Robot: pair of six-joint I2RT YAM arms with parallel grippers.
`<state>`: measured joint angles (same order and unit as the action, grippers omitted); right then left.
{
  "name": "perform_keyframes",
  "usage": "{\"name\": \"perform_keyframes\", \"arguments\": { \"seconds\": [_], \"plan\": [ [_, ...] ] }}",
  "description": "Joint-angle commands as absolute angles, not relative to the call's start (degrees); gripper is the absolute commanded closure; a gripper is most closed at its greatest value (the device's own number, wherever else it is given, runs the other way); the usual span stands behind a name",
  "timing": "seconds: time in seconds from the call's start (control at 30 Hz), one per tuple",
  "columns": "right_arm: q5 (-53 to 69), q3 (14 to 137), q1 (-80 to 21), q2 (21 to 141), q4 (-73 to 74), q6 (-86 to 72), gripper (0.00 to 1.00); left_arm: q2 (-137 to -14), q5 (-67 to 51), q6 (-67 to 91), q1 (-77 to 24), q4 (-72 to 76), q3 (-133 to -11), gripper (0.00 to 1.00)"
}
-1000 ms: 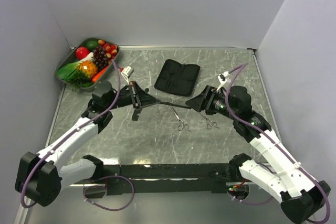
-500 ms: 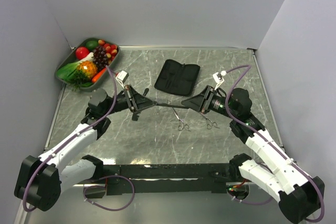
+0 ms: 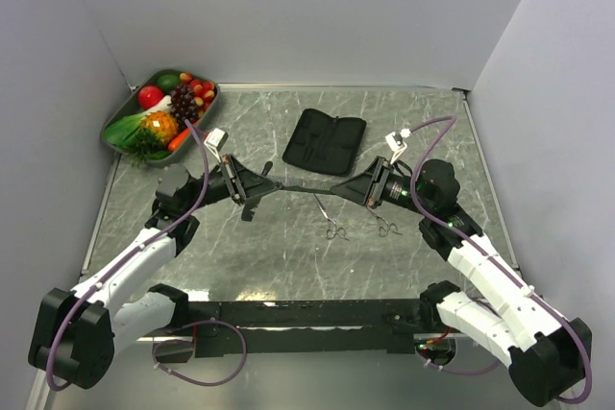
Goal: Sort the hair-cutting tools
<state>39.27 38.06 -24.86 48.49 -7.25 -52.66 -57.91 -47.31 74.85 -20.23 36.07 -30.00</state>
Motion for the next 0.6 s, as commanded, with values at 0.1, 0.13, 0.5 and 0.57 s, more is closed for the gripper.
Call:
{"name": "perform_keyframes", "arguments": {
  "seconds": [0.1,0.13,0.5,0.57],
  "plan": [
    [42.2,39.1,-24.8,49.1,-11.3,-52.8,0.73,-58.1,-47.0,76.0,-19.5,41.0,-29.8,0.99],
    [42.2,39.2,-24.8,49.4,-11.7,-53.0,0.73,-57.7,-47.1,75.9,-19.4,40.9,-29.8,0.99],
    [43.4,40.0,-24.9,53.4,-17.2,-55.4,0.72,-56.3,-47.7,75.9,-19.4,39.8,-28.2,0.99],
    [43.4,40.2,-24.9,54.0,-17.9,-55.5,0.72,-56.1,-47.5,75.7,-19.4,39.3,-28.3,0.99]
  ]
}}
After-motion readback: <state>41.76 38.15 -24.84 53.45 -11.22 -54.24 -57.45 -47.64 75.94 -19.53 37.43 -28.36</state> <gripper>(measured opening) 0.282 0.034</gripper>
